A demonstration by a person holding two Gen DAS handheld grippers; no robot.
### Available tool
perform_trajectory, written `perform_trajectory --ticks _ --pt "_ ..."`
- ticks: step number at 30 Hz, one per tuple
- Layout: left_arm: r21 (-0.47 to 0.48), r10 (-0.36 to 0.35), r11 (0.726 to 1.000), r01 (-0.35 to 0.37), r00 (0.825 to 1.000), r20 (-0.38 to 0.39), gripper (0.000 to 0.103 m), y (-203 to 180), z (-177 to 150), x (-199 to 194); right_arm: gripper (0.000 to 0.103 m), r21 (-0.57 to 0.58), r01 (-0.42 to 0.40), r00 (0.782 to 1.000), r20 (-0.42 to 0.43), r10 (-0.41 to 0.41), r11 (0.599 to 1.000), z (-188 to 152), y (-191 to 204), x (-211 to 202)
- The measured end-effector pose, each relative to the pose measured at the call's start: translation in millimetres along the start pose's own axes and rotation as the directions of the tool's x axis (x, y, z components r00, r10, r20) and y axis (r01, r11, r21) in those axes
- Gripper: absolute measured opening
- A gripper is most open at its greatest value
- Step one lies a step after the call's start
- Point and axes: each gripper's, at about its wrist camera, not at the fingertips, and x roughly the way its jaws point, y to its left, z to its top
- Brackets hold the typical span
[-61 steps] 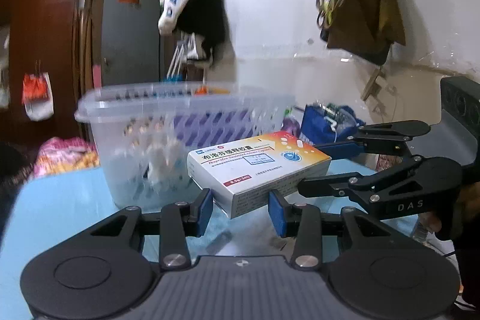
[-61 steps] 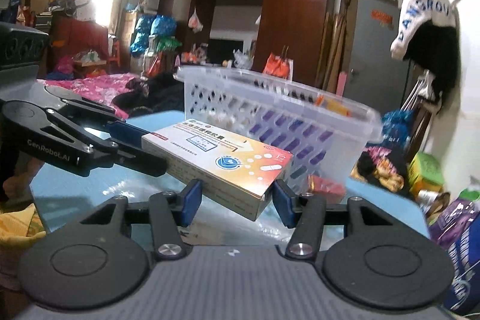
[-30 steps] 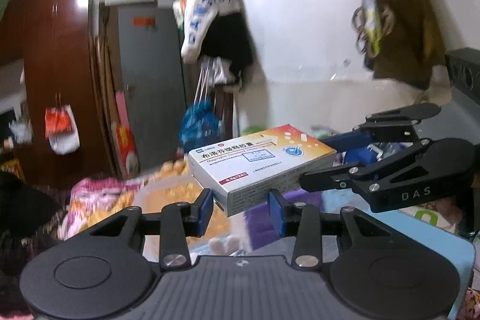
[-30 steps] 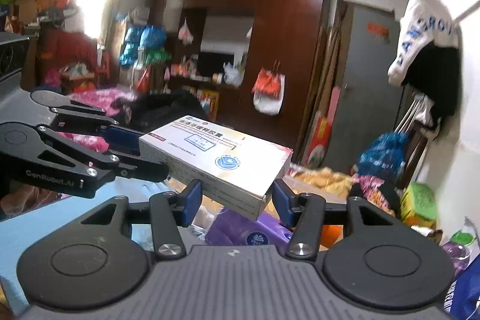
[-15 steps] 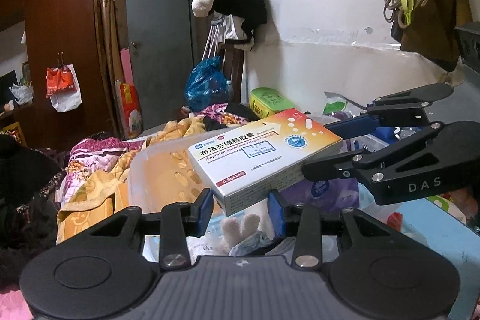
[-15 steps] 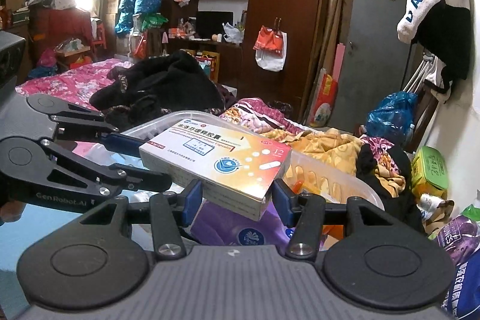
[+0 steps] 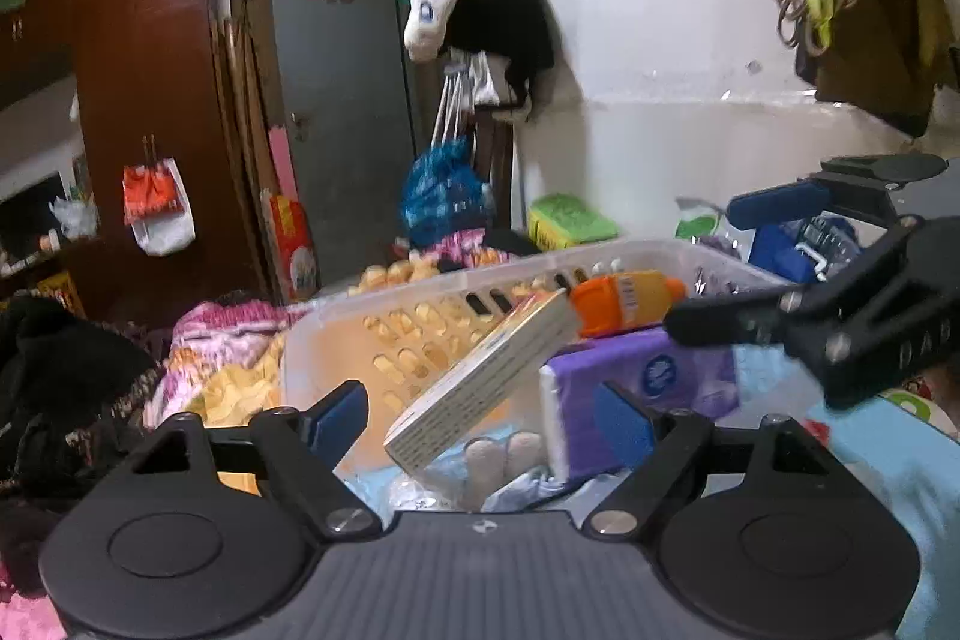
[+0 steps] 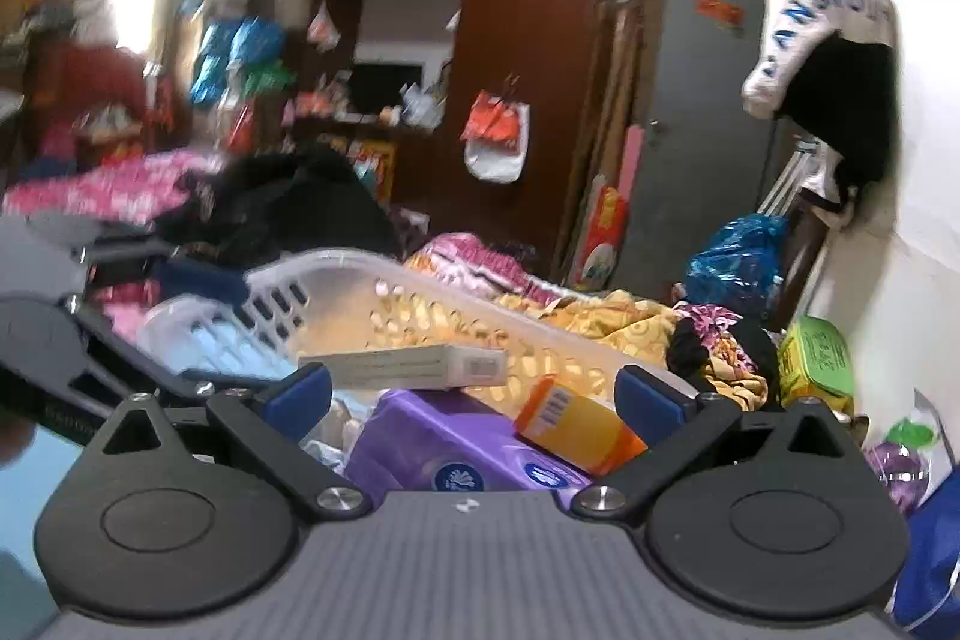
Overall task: Organize objects
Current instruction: 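Lift the medicine box over the basket and open both grippers, then grasp the white KENT pack with the left gripper while the right grasps the red box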
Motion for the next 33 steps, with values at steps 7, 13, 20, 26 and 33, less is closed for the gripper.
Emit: perform_trajectory --ticks 7,13,20,26,33 --pt "-0.047 0.006 0.999 0.0 0.993 0.122 0.092 -31.1 -35.4 -69.2 0.103 0.075 0.069 0.995 0.066 -0.074 0.995 -45.0 -16.0 -67.5" --pt "-0.092 -0.062 0.994 0.065 0.998 0.032 0.092 -49.6 -87.2 -83.5 0.103 0.188 0.071 0.997 -0.029 -0.066 0.98 -110.3 -30.5 -77.5" --pt "-0.176 -0.115 0.978 0.115 0.993 0.009 0.092 -50.4 -118.5 -86.7 0.103 0.311 0.01 0.996 -0.082 0.017 0.951 -133.9 -35.6 -76.9" --pt "-0.11 -0.164 0.98 0.166 0.986 0.029 0.092 -82.0 -133.1 -116.2 0.102 0.208 -0.04 0.995 -0.08 0.058 0.977 -144.8 -5.4 -86.9" --pt "-0.024 -0.211 0.977 0.21 0.976 -0.048 0.092 -131.0 -138.9 -107.2 0.102 0.257 0.059 0.995 -0.097 -0.035 0.965 -124.9 -25.2 -59.4"
